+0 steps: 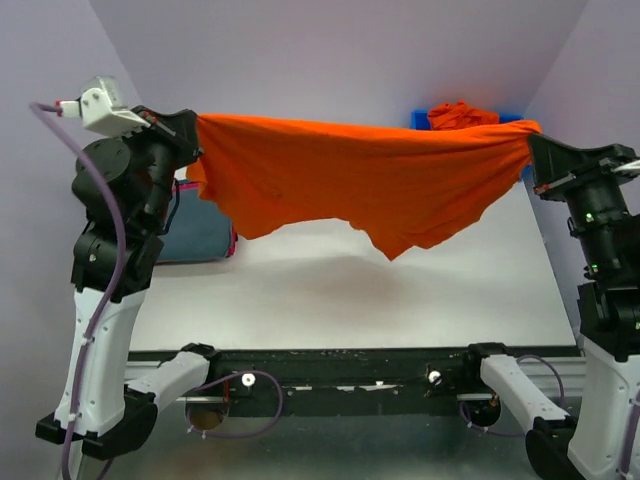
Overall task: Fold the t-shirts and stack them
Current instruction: Flatten out the tshirt
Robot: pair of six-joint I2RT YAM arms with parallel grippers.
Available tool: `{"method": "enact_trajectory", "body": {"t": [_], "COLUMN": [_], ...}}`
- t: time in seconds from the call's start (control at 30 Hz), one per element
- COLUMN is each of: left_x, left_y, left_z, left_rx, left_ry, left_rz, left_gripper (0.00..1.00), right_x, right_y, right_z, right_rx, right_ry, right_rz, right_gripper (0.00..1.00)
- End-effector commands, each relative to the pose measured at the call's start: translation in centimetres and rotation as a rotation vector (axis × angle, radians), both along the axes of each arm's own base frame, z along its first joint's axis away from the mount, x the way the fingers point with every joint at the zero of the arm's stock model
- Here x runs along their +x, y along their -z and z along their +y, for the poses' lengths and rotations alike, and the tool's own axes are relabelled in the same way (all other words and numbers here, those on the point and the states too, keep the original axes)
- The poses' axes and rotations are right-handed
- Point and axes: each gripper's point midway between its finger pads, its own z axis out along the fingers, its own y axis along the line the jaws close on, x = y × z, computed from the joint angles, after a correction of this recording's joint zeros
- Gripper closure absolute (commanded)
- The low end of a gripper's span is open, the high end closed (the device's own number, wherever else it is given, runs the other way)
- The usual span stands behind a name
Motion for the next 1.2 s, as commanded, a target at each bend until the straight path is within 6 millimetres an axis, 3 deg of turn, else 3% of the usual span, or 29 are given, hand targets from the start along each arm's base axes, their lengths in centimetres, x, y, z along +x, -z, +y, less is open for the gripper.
{"method": "enact_trajectory", "body": {"t": [0.0, 0.1, 0.2, 0.33, 0.4, 0.47, 0.53, 0.63, 0.77, 0.87, 0.93, 1.07, 1.17], "left_x": [-1.0, -0.3, 0.1, -1.0, -1.5, -1.3, -0.1, 2.5, 7.8, 11.2, 12.2, 11.8, 10.2], "left_y": [-1.3, -0.3, 1.7, 4.0, 4.6, 4.6, 4.5, 4.7, 4.4, 4.0, 3.2, 0.9, 0.4], "left_z": [1.6, 1.1, 0.3, 0.1, 0.2, 0.2, -0.2, -1.3, -2.2, -3.1, -3.4, -3.3, -3.1], "left_rx": [0.002, -0.009, -0.019, -0.039, -0.044, -0.038, -0.029, -0.016, 0.008, 0.044, 0.046, 0.032, 0.029], "left_ry": [-0.064, -0.050, -0.016, 0.007, 0.009, 0.004, 0.010, 0.027, -0.006, -0.007, -0.007, 0.000, 0.013], "left_rz": [-0.030, -0.006, 0.029, 0.050, 0.053, 0.049, 0.053, 0.058, 0.055, 0.086, 0.076, 0.018, 0.003], "left_gripper": [1.00, 1.00, 1.00, 1.00, 1.00, 1.00, 1.00, 1.00, 1.00, 1.00, 1.00, 1.00, 1.00], "right_x": [-0.1, 1.7, 2.1, 0.6, -0.5, -0.4, 1.0, 4.8, 10.9, 13.6, 14.8, 15.1, 13.8], "right_y": [-1.0, 0.6, 2.1, 4.4, 4.4, 4.4, 4.5, 5.6, 6.0, 4.4, 3.2, 0.5, 0.3], "right_z": [-0.6, -1.1, -0.5, -0.3, -0.1, -0.1, -0.3, -0.2, 0.0, 0.0, 0.0, 0.1, 0.6], "right_rx": [-0.011, -0.002, -0.009, -0.011, -0.016, -0.018, -0.014, 0.001, 0.027, 0.041, 0.049, 0.034, 0.024], "right_ry": [0.031, 0.066, 0.028, 0.014, 0.001, 0.004, 0.016, 0.019, 0.023, 0.026, 0.026, 0.011, -0.022], "right_rz": [-0.001, 0.095, 0.142, 0.159, 0.140, 0.132, 0.148, 0.217, 0.276, 0.277, 0.271, 0.232, 0.229], "right_gripper": [0.99, 0.99, 0.99, 0.99, 0.99, 0.99, 0.99, 0.99, 0.99, 0.99, 0.99, 0.99, 0.99]}}
